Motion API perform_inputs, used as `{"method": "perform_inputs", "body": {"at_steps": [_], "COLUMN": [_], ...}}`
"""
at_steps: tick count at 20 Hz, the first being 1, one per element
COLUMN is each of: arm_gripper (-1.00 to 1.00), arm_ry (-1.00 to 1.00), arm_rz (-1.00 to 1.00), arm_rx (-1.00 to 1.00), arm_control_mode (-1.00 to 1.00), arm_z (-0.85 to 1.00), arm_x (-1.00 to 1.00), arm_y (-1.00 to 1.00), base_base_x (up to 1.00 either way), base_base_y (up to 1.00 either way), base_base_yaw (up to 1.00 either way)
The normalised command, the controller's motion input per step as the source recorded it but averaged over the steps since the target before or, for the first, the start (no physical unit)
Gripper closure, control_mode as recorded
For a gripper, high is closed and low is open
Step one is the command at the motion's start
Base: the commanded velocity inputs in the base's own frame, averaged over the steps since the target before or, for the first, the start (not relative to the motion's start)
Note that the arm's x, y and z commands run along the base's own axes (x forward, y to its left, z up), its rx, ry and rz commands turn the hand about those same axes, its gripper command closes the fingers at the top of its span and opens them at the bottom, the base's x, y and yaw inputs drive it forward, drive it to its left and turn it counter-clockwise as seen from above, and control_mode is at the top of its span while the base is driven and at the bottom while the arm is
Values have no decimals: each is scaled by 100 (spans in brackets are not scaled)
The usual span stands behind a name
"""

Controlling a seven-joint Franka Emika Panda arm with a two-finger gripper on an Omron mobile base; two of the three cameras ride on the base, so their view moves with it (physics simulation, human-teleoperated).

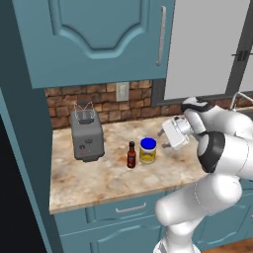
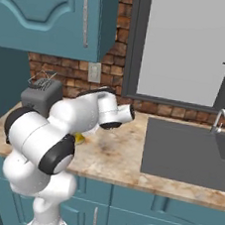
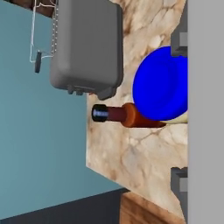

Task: Place the condiment bottle and mayonnaise from the counter to the top shelf of the fridge. If the existing items in the fridge are on the top shelf, move them to other shelves.

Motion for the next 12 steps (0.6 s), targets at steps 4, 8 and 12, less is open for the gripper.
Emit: {"method": "perform_inputs", "body": {"at_steps": [4, 8, 12], "arm_gripper": [-100, -100, -100], "arm_ry": [0, 0, 0], "arm_rz": [0, 0, 0], "arm_rx": [0, 1, 7], "arm_control_mode": [-100, -100, -100], "arm_z": [-33, -16, 0], "arm_x": [18, 15, 0], "arm_y": [0, 0, 4], "base_base_x": [0, 0, 0], "base_base_y": [0, 0, 0], "base_base_yaw": [0, 0, 0]}}
